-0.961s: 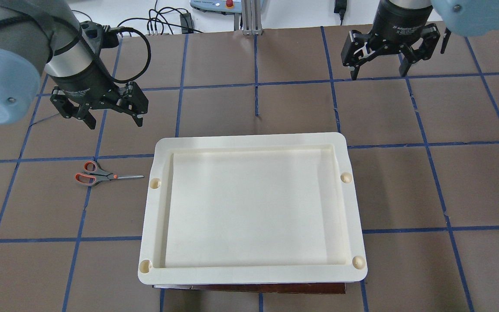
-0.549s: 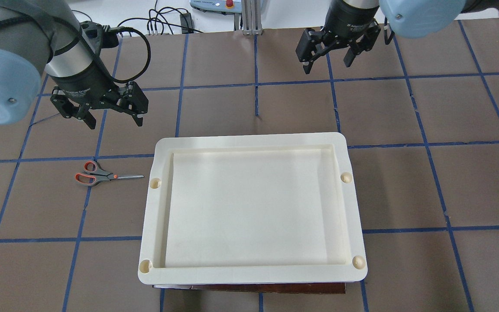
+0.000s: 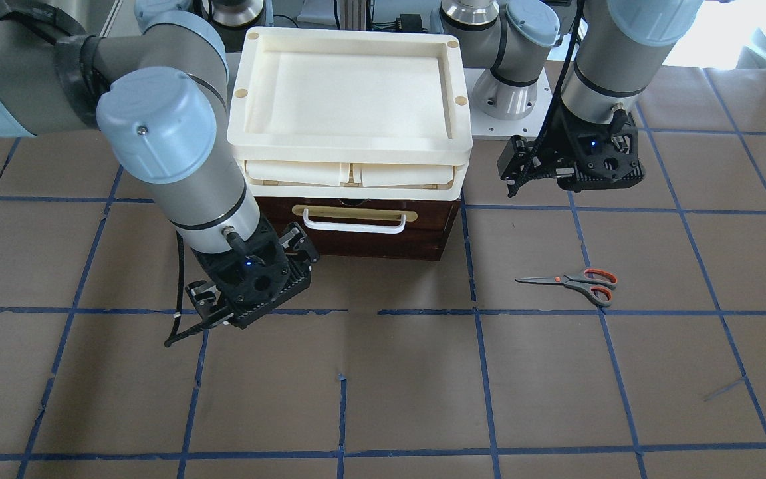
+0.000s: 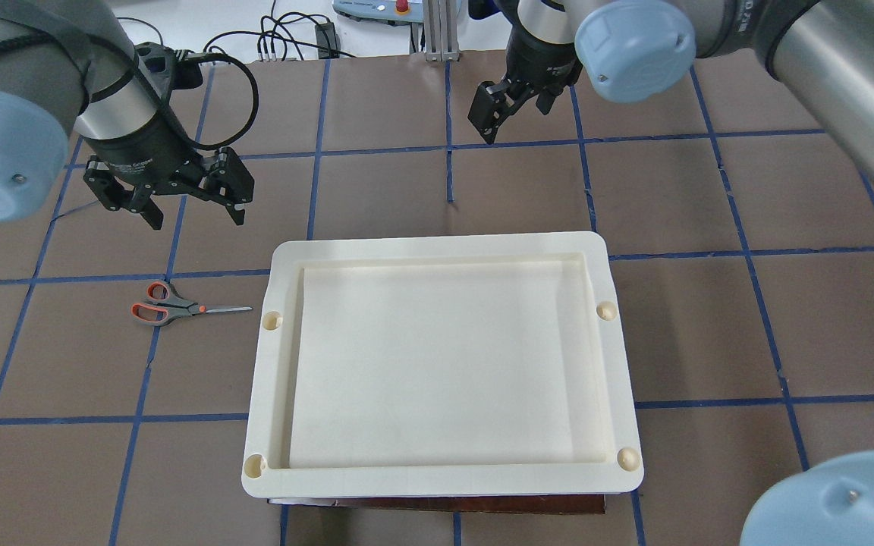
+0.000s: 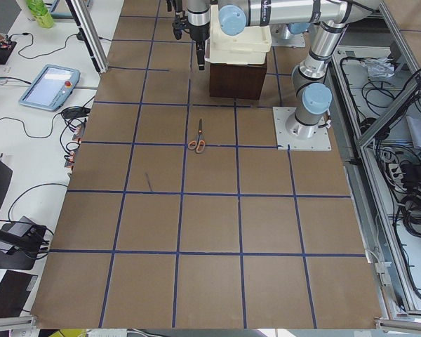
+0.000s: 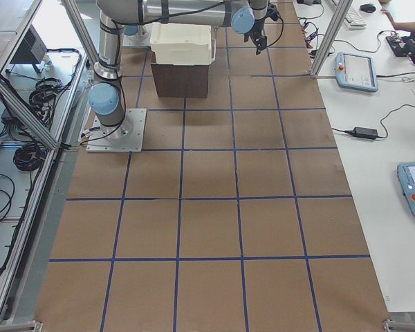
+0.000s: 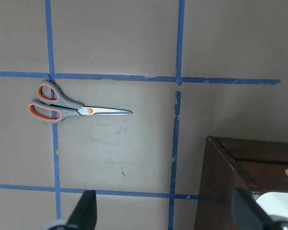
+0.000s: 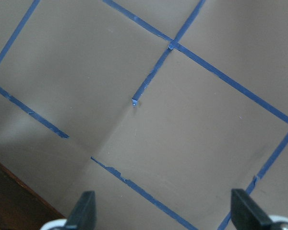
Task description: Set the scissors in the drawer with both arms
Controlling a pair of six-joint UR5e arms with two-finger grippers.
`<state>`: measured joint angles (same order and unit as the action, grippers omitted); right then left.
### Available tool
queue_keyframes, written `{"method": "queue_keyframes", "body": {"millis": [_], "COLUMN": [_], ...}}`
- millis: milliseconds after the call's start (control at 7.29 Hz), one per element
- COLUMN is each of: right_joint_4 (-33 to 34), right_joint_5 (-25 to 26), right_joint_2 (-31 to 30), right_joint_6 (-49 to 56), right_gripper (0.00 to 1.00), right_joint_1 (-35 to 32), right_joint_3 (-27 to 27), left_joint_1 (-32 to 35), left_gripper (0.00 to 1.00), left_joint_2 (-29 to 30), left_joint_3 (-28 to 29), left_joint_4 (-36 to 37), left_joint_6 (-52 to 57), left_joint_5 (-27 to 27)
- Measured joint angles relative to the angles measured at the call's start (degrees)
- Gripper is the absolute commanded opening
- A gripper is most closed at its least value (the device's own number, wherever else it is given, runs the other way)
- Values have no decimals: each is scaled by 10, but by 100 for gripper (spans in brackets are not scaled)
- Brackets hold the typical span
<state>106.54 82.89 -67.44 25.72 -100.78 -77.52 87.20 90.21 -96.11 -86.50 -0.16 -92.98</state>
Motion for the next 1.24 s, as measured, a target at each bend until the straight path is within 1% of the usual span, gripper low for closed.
{"method": "queue_keyframes", "body": {"millis": [137,275,412,549,686,824,961,1098,1235], "right_joint_4": [8,10,10,26,69,103,85,38,6], "right_joint_5": [-1,-16,-48,-78,-94,-92,-79,-67,-61], "right_joint_2": [8,14,18,20,19,17,15,14,12], "right_joint_6": [38,78,102,118,129,136,142,149,151], "right_gripper": [100,100,100,100,100,100,100,100,100], "right_joint_1": [-8,-12,-14,-15,-15,-15,-15,-17,-19], "right_joint_3": [-4,-12,-23,-37,-50,-62,-68,-67,-64], "left_joint_1": [-11,-26,-43,-64,-85,-99,-108,-114,-116], "left_gripper": [100,100,100,100,100,100,100,100,94], "left_joint_2": [5,12,25,41,55,64,75,91,115], "left_joint_3": [-11,-27,-43,-58,-70,-77,-80,-81,-83], "left_joint_4": [14,38,74,105,120,126,132,149,180], "left_joint_6": [9,28,52,68,75,74,68,64,67], "left_joint_5": [-1,-3,-6,-11,-18,-21,-22,-22,-23]}}
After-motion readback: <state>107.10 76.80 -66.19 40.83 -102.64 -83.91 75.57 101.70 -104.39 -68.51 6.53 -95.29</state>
